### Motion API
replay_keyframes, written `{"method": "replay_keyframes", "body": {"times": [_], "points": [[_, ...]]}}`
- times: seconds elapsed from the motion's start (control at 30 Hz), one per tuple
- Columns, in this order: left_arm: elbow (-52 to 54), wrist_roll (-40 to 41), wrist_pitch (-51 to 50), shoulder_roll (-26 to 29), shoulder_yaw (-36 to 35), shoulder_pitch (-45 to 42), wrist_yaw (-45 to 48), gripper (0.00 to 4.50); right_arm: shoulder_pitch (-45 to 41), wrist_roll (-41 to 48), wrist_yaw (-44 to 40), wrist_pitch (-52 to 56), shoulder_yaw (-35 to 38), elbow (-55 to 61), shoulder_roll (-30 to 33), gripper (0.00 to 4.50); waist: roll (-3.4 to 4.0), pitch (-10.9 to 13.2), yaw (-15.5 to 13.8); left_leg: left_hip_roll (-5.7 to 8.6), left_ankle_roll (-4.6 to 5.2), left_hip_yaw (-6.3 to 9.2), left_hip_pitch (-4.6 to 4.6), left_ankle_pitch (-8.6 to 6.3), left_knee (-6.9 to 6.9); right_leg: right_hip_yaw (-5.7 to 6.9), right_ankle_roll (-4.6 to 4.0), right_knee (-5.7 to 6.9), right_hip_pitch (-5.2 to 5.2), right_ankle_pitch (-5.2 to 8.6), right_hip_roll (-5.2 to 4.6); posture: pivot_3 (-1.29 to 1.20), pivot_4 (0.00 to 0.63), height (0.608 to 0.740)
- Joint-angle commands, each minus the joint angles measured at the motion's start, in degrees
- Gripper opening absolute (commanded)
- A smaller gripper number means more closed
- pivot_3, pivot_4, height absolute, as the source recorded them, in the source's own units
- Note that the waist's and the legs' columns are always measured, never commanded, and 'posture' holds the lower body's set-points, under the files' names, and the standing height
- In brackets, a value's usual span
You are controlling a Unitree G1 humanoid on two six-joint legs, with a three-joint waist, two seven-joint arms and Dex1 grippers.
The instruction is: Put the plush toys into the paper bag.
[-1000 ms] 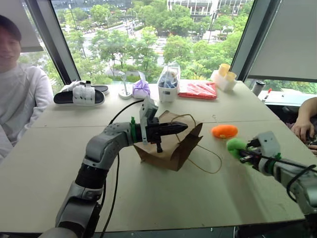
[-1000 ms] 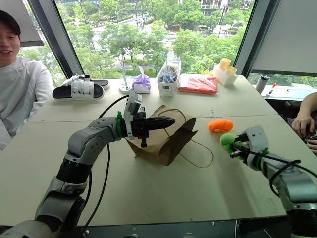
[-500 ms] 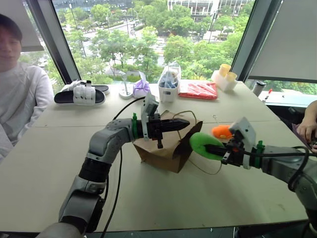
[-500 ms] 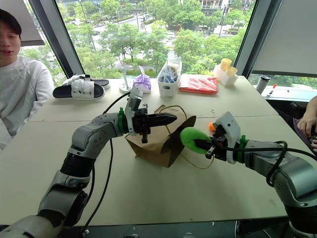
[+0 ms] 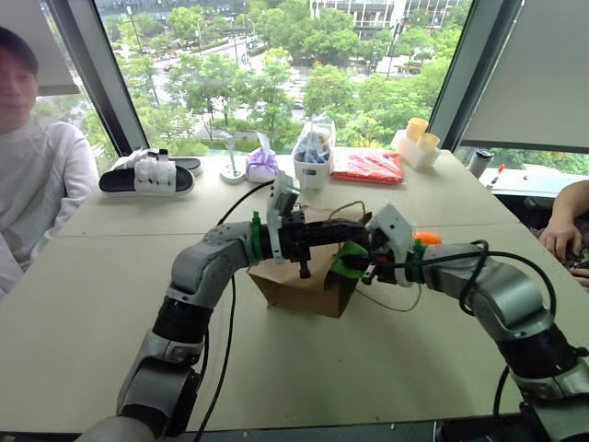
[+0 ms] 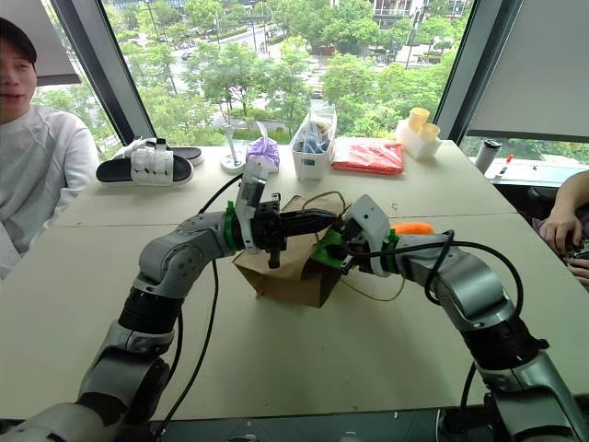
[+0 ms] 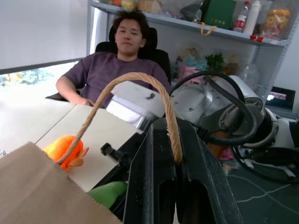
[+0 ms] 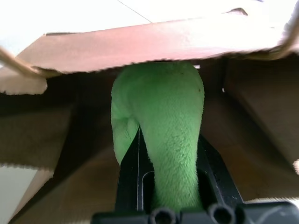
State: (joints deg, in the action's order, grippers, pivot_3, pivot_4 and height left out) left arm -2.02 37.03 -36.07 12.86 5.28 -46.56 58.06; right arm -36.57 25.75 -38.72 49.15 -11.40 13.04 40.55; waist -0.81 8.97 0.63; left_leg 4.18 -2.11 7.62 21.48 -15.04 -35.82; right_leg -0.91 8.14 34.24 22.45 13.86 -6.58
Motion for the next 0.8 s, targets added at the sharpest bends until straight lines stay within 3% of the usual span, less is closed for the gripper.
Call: {"method": "replay_keyframes", "body": {"times": [0.03,0.33,0.67,0.8], "points": [[1.77,1.67,0.00,-0.19,-2.36,-0.70,-1.11,0.00,-0.94,-2.25,-1.19,-2.51,-0.57,-0.67,-1.24,0.03,0.00,0.00,-0.02,0.00,-0.02,0.01,0.00,0.01,0.00,0.00,0.00,0.00,0.00,0.00,0.00,0.00,0.150,0.740],[-1.76,0.99,1.35,0.58,-4.06,-2.42,-1.15,0.00,1.42,-0.91,-0.14,-1.65,4.94,0.88,-4.02,4.48,0.00,0.00,0.00,0.01,-0.06,0.02,0.00,0.03,0.00,-0.01,0.00,0.01,0.01,0.00,0.00,0.00,0.150,0.740],[-3.91,1.51,1.61,-0.16,-6.34,-3.03,-2.78,0.00,8.60,13.17,-0.13,4.05,24.94,7.53,-3.37,4.48,0.00,0.00,-0.05,0.01,0.01,0.04,-0.01,-0.01,0.02,-0.01,0.00,0.01,0.00,0.00,0.00,0.00,0.150,0.740],[-3.46,1.60,1.46,0.14,-6.39,-2.45,-2.73,0.00,9.59,11.83,4.48,2.66,31.38,3.25,-2.70,4.48,0.00,0.00,-0.08,0.01,0.01,0.02,-0.01,-0.01,0.00,-0.03,0.00,0.01,-0.02,-0.01,0.00,0.00,0.150,0.740]]}}
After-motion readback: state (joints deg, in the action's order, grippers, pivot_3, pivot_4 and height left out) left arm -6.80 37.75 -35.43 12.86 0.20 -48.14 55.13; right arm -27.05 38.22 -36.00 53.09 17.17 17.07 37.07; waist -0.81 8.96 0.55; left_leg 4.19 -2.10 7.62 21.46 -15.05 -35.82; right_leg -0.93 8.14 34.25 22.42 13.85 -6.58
